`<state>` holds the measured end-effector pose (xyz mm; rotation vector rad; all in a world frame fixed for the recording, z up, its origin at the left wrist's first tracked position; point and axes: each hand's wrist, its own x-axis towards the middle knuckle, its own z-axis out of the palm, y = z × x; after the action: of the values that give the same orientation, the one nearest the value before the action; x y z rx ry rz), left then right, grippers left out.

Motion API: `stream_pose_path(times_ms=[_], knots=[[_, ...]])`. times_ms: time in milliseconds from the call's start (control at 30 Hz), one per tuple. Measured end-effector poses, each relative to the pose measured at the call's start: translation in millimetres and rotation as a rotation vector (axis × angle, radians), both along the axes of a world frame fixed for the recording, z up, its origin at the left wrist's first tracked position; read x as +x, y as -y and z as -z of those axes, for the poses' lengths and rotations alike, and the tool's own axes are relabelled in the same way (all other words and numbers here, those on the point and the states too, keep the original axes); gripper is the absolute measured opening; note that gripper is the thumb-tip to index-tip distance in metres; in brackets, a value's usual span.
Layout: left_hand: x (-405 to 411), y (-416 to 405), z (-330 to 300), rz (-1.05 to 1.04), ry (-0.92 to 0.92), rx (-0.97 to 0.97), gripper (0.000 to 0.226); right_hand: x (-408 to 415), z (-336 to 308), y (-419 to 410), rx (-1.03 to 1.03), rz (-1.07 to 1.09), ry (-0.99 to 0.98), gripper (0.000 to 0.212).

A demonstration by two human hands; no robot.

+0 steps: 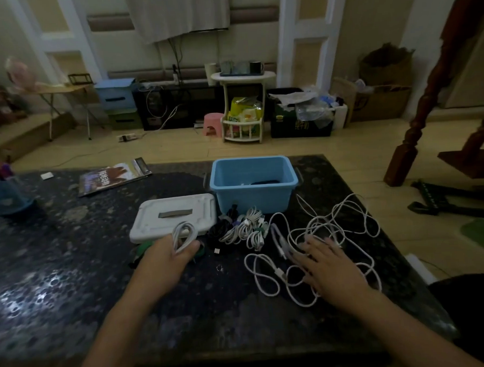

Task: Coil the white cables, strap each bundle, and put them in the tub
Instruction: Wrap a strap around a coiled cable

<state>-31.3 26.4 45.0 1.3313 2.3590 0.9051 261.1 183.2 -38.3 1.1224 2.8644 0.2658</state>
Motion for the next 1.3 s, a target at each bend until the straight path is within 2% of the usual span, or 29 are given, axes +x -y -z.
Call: stream_pose_path(times_ms=[100,267,367,467,533,633,733,1000,1133,1300], knots=[[-1.3,-1.4,2.5,-0.015,-0.015,-0.051,0.033,7.0,-8.3,-18.5,-0.172,0.086,-0.053,0.056],[-4.8,1.9,5.7,-0.035,-0.024,-0.064,0.034,-5.3,-37.9,-17.6,-0.295,0.096,-0.188,0.049],[-14.6,9.8,7.9,-0.049,-0.015,-0.057,0.029,-18.8,-59.5,-9.8,-0.283,0.154,-0.291,0.041],[-25.9,19.5,10.3,-0.074,-0.006,-0.056,0.028,-36.7,-66.8,0.4,-0.166,0.153,-0.453,0.028],[-34.8,26.7,12.0,-0.118,-0.002,-0.069,0.030,-53.5,-66.7,8.7,-0.086,0.116,-0.546,0.019],[-50.0,38.1,13.9,-0.191,-0.008,-0.071,0.034,-85.1,-65.5,21.0,-0.065,0.002,-0.579,0.015],[-58.2,47.4,13.9,-0.227,0.003,-0.049,0.035,-118.2,-62.5,35.3,-0.129,-0.088,-0.543,0.019],[-92.5,80.4,35.5,-0.269,0.036,-0.048,0.033,-202.3,-14.1,62.2,-0.371,-0.159,-0.217,0.051],[-102.5,90.7,43.0,-0.278,0.017,-0.072,0.034,-221.1,6.4,60.1,-0.359,-0.143,-0.171,0.061],[-112.9,99.7,47.4,-0.292,0.028,-0.069,0.035,-233.3,18.0,54.8,-0.309,-0.090,-0.161,0.058]])
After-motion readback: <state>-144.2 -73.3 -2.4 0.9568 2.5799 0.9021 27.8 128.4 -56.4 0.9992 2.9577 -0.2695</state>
